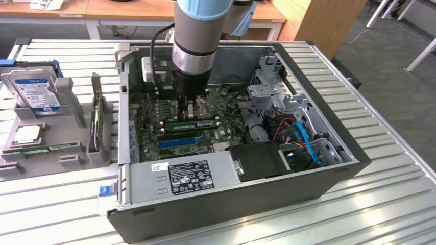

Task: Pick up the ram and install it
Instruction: 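Press down the ram until it locks into place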

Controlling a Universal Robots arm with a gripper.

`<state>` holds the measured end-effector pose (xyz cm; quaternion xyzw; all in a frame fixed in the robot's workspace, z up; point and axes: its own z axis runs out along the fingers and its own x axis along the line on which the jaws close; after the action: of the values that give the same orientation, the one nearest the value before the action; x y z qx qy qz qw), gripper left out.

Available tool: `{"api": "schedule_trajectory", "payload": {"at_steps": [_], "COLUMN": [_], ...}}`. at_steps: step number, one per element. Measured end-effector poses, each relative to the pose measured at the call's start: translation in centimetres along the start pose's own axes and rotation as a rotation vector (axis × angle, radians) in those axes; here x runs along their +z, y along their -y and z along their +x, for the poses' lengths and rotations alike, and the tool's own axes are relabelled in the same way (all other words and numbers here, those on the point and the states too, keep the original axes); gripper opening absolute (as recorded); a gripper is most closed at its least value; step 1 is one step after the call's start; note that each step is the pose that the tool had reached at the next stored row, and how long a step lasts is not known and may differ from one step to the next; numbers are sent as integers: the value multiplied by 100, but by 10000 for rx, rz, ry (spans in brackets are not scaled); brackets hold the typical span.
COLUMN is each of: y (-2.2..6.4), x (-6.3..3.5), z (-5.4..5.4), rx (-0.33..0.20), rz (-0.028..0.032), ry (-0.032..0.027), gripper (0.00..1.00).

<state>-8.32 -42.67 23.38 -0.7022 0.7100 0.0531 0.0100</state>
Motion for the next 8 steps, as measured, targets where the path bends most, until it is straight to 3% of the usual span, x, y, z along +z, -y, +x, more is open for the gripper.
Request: {"api": "schedule_trajectory", "payload": {"at_steps": [8], "y": [1], "x": [12], "z": [0], "rx": [-1], "rz": [2], "ry": [5], "gripper": [10]}}
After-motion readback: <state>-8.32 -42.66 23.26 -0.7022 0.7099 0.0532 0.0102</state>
